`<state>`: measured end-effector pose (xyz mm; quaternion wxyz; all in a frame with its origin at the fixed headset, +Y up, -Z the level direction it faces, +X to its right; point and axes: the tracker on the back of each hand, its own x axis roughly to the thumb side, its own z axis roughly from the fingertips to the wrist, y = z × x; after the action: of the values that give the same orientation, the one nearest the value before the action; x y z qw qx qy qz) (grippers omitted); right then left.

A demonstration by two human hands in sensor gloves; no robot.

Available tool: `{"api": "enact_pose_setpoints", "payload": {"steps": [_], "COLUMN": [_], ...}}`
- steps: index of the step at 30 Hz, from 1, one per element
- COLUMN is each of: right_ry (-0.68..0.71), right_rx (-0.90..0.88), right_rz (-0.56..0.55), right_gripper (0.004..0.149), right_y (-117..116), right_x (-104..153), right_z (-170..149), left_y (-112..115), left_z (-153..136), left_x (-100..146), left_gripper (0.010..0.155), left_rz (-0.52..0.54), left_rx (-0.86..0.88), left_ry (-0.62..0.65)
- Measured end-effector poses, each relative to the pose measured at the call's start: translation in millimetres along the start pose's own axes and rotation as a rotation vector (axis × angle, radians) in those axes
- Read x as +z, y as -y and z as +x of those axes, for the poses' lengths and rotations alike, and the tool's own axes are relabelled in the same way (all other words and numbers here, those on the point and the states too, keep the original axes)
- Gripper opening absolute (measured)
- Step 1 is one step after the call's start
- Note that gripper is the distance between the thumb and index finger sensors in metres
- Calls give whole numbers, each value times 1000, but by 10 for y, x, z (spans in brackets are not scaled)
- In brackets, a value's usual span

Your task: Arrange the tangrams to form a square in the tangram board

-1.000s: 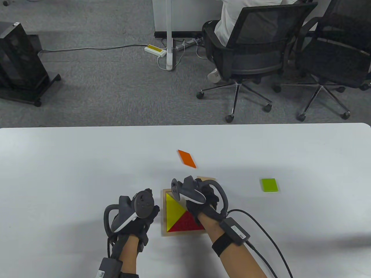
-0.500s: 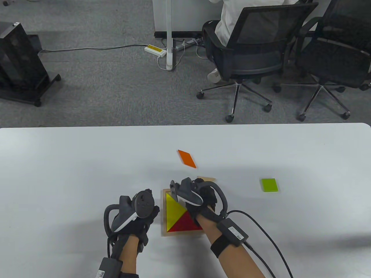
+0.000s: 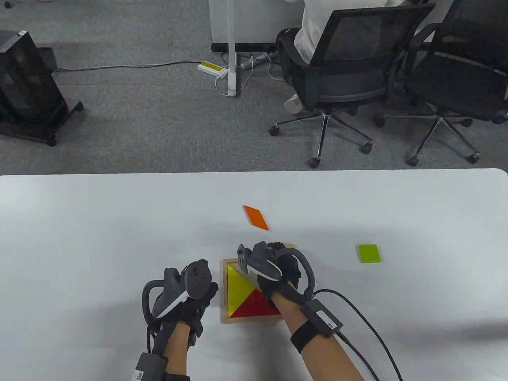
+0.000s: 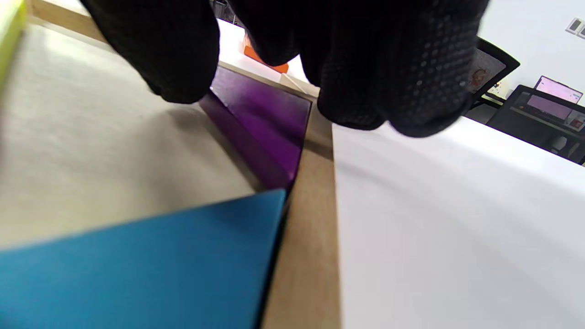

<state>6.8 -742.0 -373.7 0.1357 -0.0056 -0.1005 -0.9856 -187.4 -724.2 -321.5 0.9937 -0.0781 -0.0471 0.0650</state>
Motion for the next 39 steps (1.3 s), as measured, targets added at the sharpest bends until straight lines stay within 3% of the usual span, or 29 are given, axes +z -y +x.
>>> {"api": "enact_pose_setpoints", "payload": {"steps": [4, 10, 16, 20, 29, 39], "right_ry": [0, 26, 46, 27, -105, -232], "right_rx": [-27, -85, -145, -176, -238, -318], "right_rz": [10, -76, -135, -150, -131, -4], "right_gripper": [72, 68, 66, 65, 67, 76], "right_y": [35, 305, 579, 622, 457, -132], "right_x": [12, 157, 330, 366, 226, -143], "right_z": [-75, -329, -759, -1011, -1642, -2090], "left_y": [2, -15, -31, -32, -26, 29], "left_z": [2, -1, 24, 35, 55, 58], "left_x": [-1, 9, 25, 26, 28, -1], "left_gripper": [72, 72, 72, 72, 72, 72], "left_rz": [0, 12, 21, 21, 18, 0], "left_rx": [-3, 1, -2, -2, -8, -26], "left_ry": [0, 2, 10, 15, 20, 16]}}
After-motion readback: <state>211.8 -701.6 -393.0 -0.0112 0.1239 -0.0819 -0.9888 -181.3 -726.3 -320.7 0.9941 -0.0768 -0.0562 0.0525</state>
